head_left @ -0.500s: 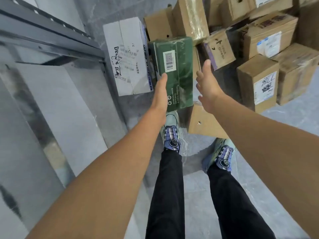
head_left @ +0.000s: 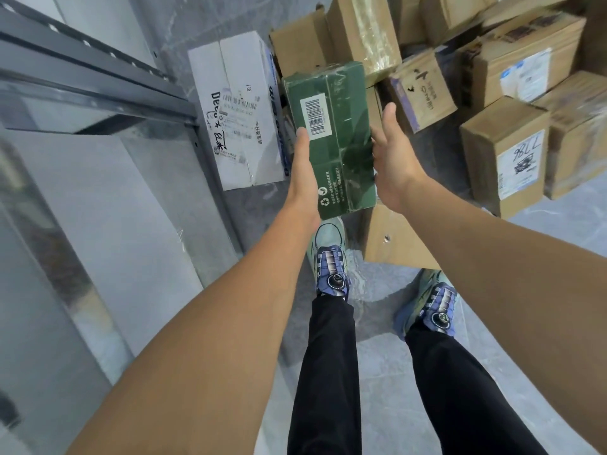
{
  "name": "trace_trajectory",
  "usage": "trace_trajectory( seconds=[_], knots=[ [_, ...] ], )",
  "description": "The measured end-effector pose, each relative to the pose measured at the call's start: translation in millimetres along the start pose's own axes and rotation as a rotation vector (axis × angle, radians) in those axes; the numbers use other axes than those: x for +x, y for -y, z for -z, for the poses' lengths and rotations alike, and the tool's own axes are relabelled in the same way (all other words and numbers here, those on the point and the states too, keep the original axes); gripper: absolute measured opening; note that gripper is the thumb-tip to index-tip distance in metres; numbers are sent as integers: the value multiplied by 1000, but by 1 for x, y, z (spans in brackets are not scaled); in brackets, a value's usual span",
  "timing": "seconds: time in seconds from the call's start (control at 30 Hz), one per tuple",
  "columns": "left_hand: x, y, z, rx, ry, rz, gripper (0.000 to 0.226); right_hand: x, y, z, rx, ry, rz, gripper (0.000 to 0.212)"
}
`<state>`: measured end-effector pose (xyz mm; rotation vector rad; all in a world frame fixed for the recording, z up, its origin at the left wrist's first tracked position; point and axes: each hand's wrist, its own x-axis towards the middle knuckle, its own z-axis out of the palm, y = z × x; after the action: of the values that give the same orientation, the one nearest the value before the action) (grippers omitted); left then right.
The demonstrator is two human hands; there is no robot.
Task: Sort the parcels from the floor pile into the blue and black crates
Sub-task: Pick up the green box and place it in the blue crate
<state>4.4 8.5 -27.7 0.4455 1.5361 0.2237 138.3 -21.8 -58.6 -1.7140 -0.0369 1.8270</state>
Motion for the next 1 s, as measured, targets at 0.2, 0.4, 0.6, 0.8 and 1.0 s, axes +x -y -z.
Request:
trace_trajectory(
  seconds=[0.2,0.4,0.6,0.8,1.0],
  knots=[
    [-70,-21,-5,28,63,-68,44,-60,19,3,25,83,-2,64],
    [-168,-52,-22,5,81,-159,39,-161,56,10,29,69,80,60],
    [-281,-87,-57,57,87,-275,49,-283,115,43,25,44,175,59],
    [-411,-136,-101,133,180,-359,48,-411,164,70,76,-11,194,88],
    [-508,-170,-139,298,268,-439,52,-523,194,102,184,-82,322,64]
  ],
)
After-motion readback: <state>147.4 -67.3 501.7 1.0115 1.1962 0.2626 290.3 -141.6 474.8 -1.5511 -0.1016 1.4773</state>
